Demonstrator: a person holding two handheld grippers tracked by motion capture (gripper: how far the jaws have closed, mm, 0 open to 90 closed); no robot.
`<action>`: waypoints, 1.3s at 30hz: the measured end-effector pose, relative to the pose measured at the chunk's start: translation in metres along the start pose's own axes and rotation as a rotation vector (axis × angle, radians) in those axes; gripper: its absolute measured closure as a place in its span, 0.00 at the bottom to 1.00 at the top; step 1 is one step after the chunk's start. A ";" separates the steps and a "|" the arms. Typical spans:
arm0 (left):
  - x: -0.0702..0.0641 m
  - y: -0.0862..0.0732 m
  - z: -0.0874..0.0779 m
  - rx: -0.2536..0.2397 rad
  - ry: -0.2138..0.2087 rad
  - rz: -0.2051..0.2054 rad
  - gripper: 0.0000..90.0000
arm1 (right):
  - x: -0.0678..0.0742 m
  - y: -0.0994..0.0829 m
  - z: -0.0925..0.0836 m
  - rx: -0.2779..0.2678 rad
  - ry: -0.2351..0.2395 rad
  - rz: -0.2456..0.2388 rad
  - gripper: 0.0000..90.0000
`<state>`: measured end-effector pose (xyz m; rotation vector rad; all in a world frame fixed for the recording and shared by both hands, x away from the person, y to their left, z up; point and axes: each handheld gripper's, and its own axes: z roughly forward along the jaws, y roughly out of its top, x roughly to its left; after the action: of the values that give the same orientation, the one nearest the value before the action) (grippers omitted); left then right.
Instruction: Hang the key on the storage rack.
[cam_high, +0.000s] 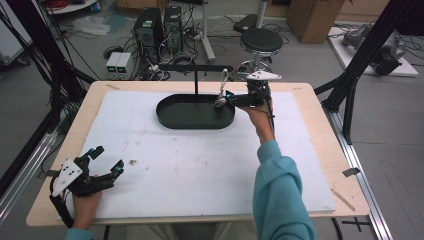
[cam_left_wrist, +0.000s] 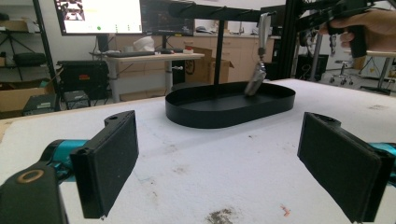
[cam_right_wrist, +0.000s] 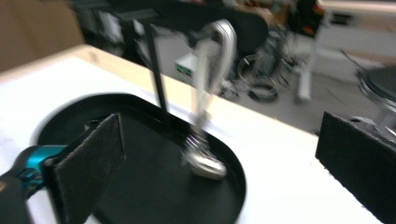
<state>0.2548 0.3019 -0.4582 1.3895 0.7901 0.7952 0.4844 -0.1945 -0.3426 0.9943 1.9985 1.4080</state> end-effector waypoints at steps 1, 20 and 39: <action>0.000 0.000 0.000 0.000 0.000 0.000 0.14 | -0.001 -0.001 -0.007 -0.024 0.033 0.008 0.01; -0.001 0.000 0.000 -0.003 -0.001 0.009 0.14 | -0.002 -0.091 -0.145 -0.202 0.148 -0.072 0.01; -0.001 0.000 0.000 -0.003 0.002 0.011 0.14 | -0.002 -0.181 -0.167 -0.291 0.024 -0.020 0.01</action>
<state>0.2539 0.3011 -0.4583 1.3915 0.7833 0.8060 0.3114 -0.3288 -0.4550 0.8285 1.7490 1.6488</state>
